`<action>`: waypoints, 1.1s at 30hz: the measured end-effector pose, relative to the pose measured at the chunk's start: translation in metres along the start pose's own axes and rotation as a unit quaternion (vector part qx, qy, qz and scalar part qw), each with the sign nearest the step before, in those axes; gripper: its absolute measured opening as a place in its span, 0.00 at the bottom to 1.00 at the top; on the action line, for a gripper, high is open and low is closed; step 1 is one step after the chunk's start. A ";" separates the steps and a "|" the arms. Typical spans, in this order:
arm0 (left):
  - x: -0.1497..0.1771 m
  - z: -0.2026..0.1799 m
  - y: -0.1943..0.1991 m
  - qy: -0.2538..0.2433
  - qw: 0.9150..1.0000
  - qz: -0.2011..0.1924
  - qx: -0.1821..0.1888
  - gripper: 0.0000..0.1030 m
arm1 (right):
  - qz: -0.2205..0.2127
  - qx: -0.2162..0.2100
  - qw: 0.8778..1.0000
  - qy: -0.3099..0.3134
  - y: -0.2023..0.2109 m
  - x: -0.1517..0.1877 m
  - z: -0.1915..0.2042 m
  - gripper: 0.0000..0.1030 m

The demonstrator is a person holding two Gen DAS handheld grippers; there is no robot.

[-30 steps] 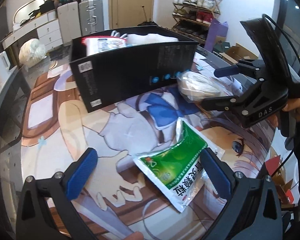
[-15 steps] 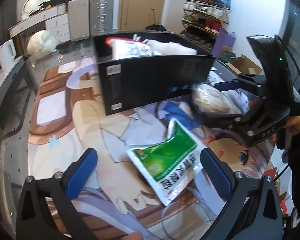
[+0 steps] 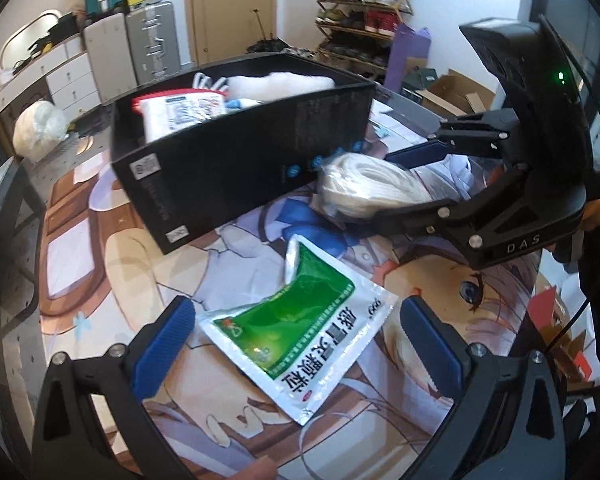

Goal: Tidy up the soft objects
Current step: 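Move both tools toward the green medicine packet and the bag of white rope, then grasp the rope bag with right tool while left tool grasps the green packet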

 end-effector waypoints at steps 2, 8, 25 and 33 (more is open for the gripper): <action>0.002 -0.005 -0.003 -0.006 1.000 0.010 0.014 1.00 | -0.003 0.001 1.000 -0.002 0.002 0.002 0.003 0.58; 0.001 -0.011 -0.007 -0.039 0.999 0.027 0.007 0.98 | -0.008 0.008 1.000 -0.019 0.012 0.014 0.005 0.56; 0.005 -0.022 0.006 -0.061 0.998 0.018 0.019 0.72 | -0.007 0.010 0.999 -0.033 0.024 0.030 0.000 0.56; -0.012 -0.019 -0.003 -0.084 0.996 0.005 -0.017 0.88 | -0.008 0.008 0.999 -0.034 0.025 0.030 0.001 0.56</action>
Point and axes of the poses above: each gripper's, at about its wrist camera, not at the fingertips, and y roughly against the way its jaws point, z to its left, x to its underside, the point moved 10 cm from there along -y, roughly the way its jaws point, and after that the axes turned 3 degrees about -y, right-handed, at the moved point
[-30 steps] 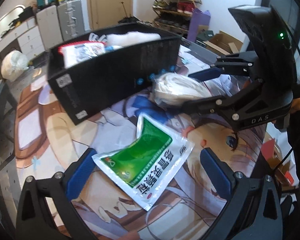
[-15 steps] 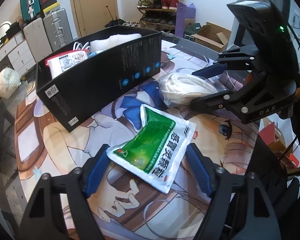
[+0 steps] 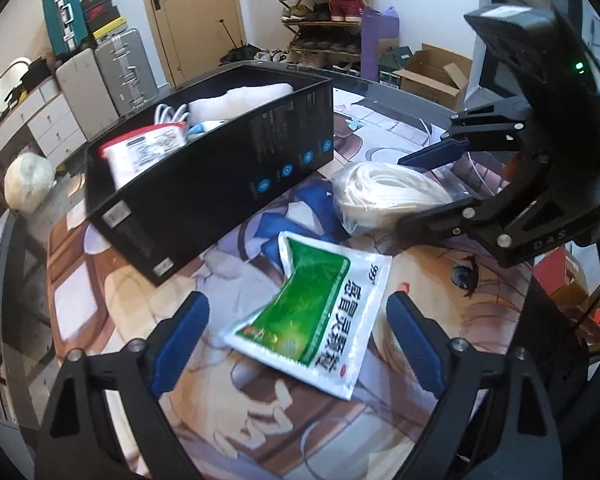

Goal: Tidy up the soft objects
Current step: 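Grasp the rope bag with right tool while left tool grasps the green packet, then lift and carry the rope bag and green packet over the black box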

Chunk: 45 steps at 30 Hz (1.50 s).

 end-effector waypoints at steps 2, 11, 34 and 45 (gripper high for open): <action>-0.001 -0.001 -0.007 -0.004 1.000 0.008 0.004 0.88 | 0.000 -0.001 1.000 0.001 0.001 0.001 0.000 0.56; 0.000 -0.014 -0.001 -0.005 0.998 -0.014 0.059 0.54 | -0.007 0.001 1.000 -0.006 0.003 0.002 -0.003 0.56; 0.008 0.010 0.048 0.081 0.993 -0.074 0.043 0.30 | -0.047 0.006 0.999 0.002 0.029 0.002 0.018 0.39; -0.007 0.026 0.072 0.110 0.988 -0.110 0.005 0.30 | -0.082 0.014 0.996 0.010 0.058 -0.010 0.027 0.38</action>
Point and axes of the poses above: each gripper's, at about its wrist camera, not at the fingertips, and y roughly against the way its jaws point, z to its left, x to its underside, the point moved 10 cm from there along -y, roughly the way its jaws point, and after that the axes turned 3 degrees about -y, right-handed, at the moved point
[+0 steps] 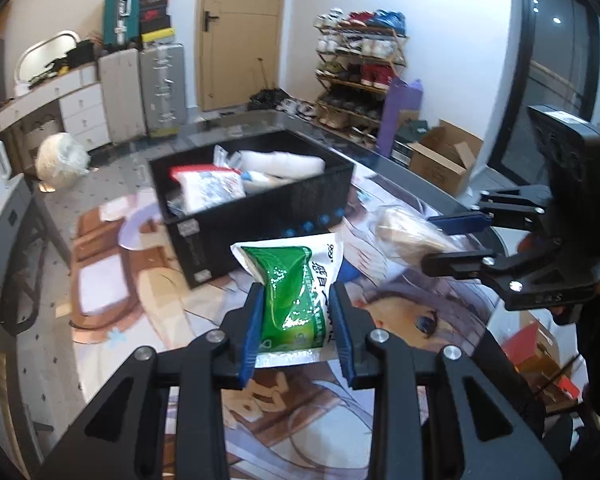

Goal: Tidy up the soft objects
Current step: 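Lift and carry the rope bag and green packet over the black box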

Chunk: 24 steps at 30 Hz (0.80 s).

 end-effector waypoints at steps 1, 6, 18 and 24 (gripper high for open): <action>-0.003 0.002 0.002 0.004 1.000 -0.005 -0.003 0.30 | -0.005 0.002 1.000 -0.001 0.003 -0.003 0.000 0.38; -0.019 0.013 0.011 0.022 0.999 -0.028 -0.019 0.30 | -0.031 0.011 0.999 -0.011 0.014 -0.024 -0.003 0.38; -0.050 0.050 0.011 0.062 0.995 -0.056 -0.060 0.30 | -0.062 0.021 0.997 -0.037 0.018 -0.070 -0.015 0.38; -0.068 0.060 0.001 0.069 0.993 -0.065 -0.069 0.30 | -0.067 0.024 0.996 -0.049 0.008 -0.093 -0.024 0.38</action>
Point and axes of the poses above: each gripper's, at about its wrist camera, not at the fingertips, and y roughly against the way its jaws point, z to its left, x to its underside, the point moved 10 cm from there along -y, roughly the way its jaws point, and after that the axes turned 3 degrees about -y, right-handed, at the moved point
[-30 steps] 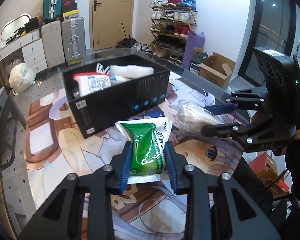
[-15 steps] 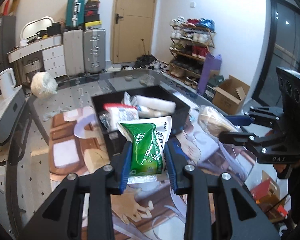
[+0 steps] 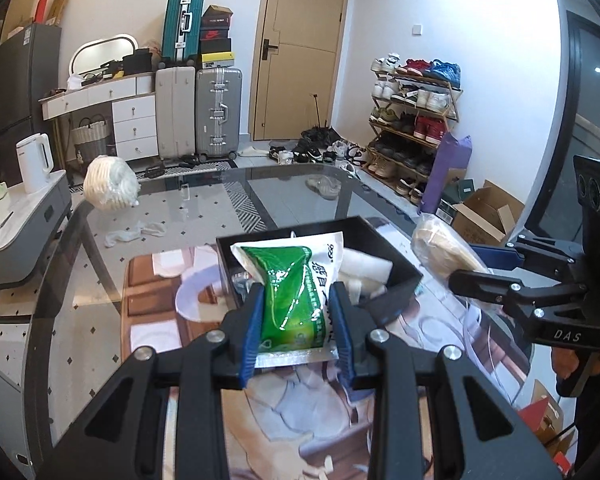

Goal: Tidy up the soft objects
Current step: 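Lift and carry the rope bag and green packet over the black box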

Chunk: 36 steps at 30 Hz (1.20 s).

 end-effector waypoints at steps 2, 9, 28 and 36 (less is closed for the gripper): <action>-0.005 0.001 -0.006 0.002 1.000 -0.002 0.002 0.30 | 0.001 0.003 1.000 -0.006 -0.006 -0.007 -0.003 0.38; -0.015 0.014 -0.030 0.002 1.000 0.005 -0.010 0.30 | 0.007 0.009 1.000 -0.028 -0.031 -0.029 -0.013 0.38; -0.021 0.018 -0.077 -0.003 1.000 0.019 -0.005 0.30 | 0.057 0.036 0.998 -0.010 -0.098 -0.035 -0.022 0.38; -0.015 0.015 -0.092 -0.004 1.000 0.026 -0.001 0.30 | 0.077 0.049 0.995 0.027 -0.117 -0.023 -0.014 0.38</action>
Point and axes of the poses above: each gripper's, at about its wrist camera, not at the fingertips, and y roughly against the way its jaws point, z to its left, x to its underside, the point moved 10 cm from there along -y, roughly the way its jaws point, and after that the axes turned 3 degrees about -y, right-handed, at the moved point
